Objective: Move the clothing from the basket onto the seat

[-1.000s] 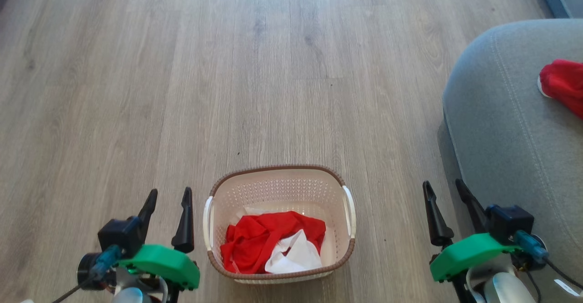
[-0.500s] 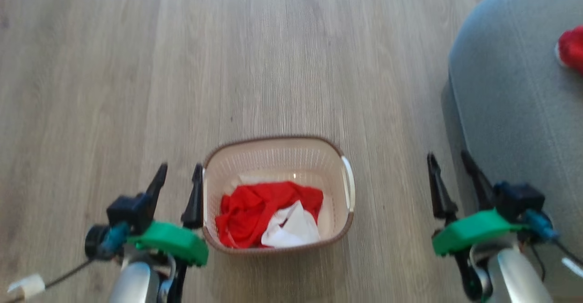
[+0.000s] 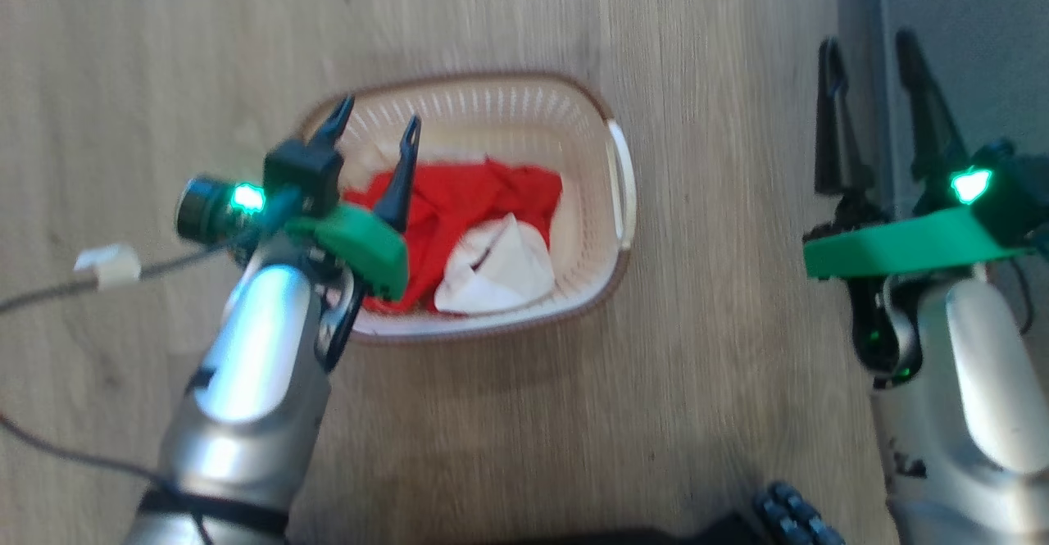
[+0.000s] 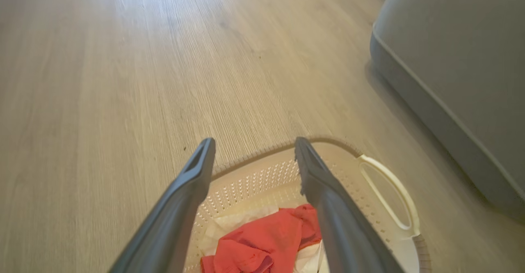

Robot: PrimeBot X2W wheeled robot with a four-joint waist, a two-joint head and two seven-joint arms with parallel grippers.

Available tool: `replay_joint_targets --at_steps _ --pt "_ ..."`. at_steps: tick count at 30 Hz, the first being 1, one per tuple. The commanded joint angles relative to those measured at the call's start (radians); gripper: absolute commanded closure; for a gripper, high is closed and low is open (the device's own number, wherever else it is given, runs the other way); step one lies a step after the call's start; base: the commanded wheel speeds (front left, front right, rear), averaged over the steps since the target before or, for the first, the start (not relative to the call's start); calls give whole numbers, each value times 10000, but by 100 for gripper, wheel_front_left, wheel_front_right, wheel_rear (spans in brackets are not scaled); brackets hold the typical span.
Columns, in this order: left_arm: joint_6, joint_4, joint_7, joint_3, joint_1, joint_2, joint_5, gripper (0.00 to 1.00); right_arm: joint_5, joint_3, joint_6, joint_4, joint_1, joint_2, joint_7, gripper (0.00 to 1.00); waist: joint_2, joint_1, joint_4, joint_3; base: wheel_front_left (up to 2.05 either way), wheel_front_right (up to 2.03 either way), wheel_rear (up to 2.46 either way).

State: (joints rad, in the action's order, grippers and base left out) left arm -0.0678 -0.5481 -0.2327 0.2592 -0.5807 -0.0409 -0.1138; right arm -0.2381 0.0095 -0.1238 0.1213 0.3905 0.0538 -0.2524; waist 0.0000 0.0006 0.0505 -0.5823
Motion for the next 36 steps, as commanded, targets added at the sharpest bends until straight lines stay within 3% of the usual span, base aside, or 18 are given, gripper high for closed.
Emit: replay_joint_targets --at_steps 1,13,19,26,36 --pt "6 -157 118 -67 -472 -156 233 0 -24 211 -69 -448 127 -35 -93 0 0 -6 587 -1693 0 0 0" --pt "355 -3087 1956 961 -2962 -103 676 0 -231 543 -69 -1599 1026 -35 -93 0 0 -6 1259 -3104 0 0 0" --pt "572 -3955 2504 1422 -3779 -96 242 0 -610 814 -69 -1805 1100 -35 -93 0 0 -6 1687 -3585 0 0 0" --pt "996 -5031 2891 1623 -4376 -129 76 0 -964 924 -69 -1842 1074 -35 -93 0 0 -6 2052 -3986 0 0 0" --pt "1347 -6589 2873 1806 -4801 -734 220 0 -1283 967 -69 -2020 892 -35 -93 0 0 -6 2639 -4411 0 0 0"
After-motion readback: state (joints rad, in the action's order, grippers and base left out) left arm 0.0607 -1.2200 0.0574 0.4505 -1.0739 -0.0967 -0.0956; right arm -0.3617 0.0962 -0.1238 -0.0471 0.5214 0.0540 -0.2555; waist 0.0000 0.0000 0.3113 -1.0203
